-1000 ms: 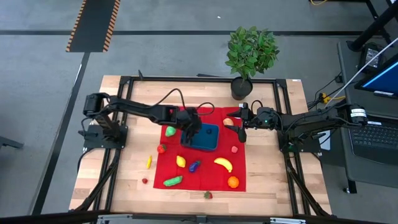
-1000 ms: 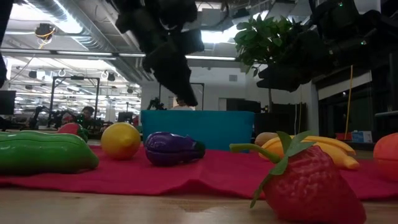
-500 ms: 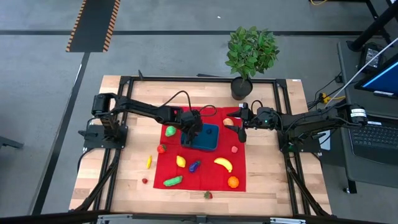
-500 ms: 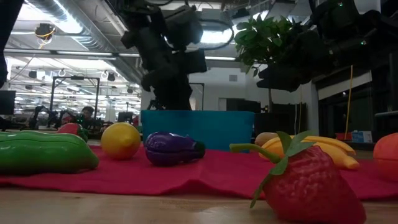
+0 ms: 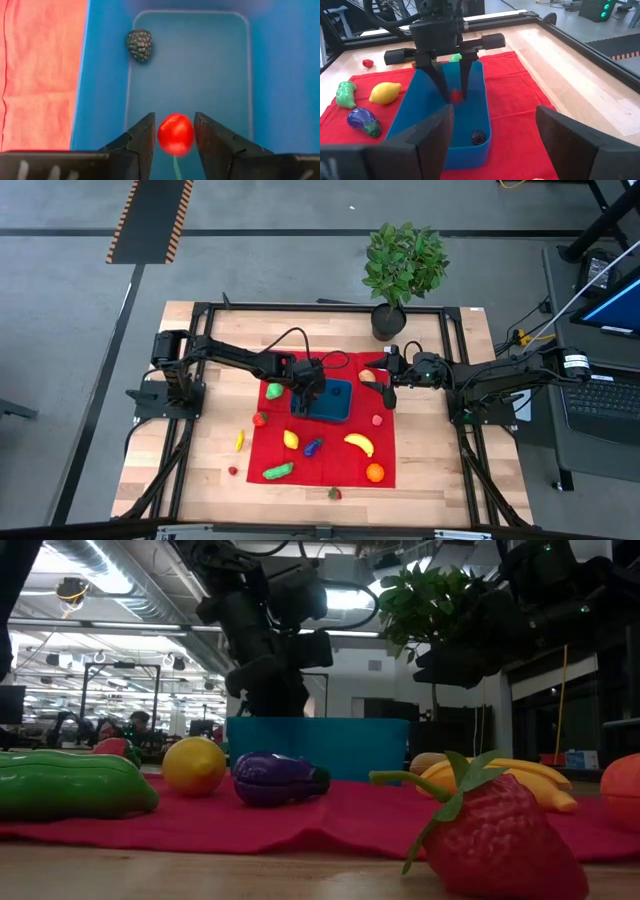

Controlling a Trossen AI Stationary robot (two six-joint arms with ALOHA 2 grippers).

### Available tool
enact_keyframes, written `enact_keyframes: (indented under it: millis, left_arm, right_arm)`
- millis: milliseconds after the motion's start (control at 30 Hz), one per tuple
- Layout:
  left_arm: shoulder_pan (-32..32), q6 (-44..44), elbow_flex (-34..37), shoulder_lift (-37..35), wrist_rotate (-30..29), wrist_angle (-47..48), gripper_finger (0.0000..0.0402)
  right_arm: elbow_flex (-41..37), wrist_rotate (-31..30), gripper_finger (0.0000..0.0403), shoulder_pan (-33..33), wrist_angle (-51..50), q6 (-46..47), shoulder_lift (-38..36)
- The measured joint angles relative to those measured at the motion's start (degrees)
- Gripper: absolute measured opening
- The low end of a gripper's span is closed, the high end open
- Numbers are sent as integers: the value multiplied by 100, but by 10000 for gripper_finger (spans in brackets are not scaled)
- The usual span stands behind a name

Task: Pick and placing Produce into tupperware
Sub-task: Put the red cherry into the blue bin, then put the brown potato into the blue bin

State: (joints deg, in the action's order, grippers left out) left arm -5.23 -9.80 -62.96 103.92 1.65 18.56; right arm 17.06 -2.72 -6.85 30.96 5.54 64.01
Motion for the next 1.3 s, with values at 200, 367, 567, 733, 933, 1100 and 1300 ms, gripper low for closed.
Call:
enact_keyframes:
  millis: [200, 367, 567, 733, 933, 1100, 1300]
  left_arm:
    - [0, 2, 0, -45, 0, -9, 135]
    - [15, 2, 9, -181, -2, -14, 127]
    - [139, -190, 9, -846, -4, -158, 117]
    - [253, -274, 189, -1560, 34, -481, 108]
    - [392, -124, 1179, -2635, 293, -1232, 99]
    - [511, 365, 2229, -3774, -121, -1874, 93]
    - [662, 566, 3558, -5058, -769, -2955, 96]
  right_arm:
    - [0, 0, 283, 2, -1, 0, 0]
    - [0, 0, 283, 1, 0, 0, 0]
    - [0, -2, 283, 2, -15, -2, 0]
    - [0, -2, 283, 1, -75, 63, -2]
    - [0, -12, 283, 1, -175, 196, -2]
    - [0, -66, 283, -4, -174, 313, -2]
    - [333, -66, 283, -4, -941, -8, -2]
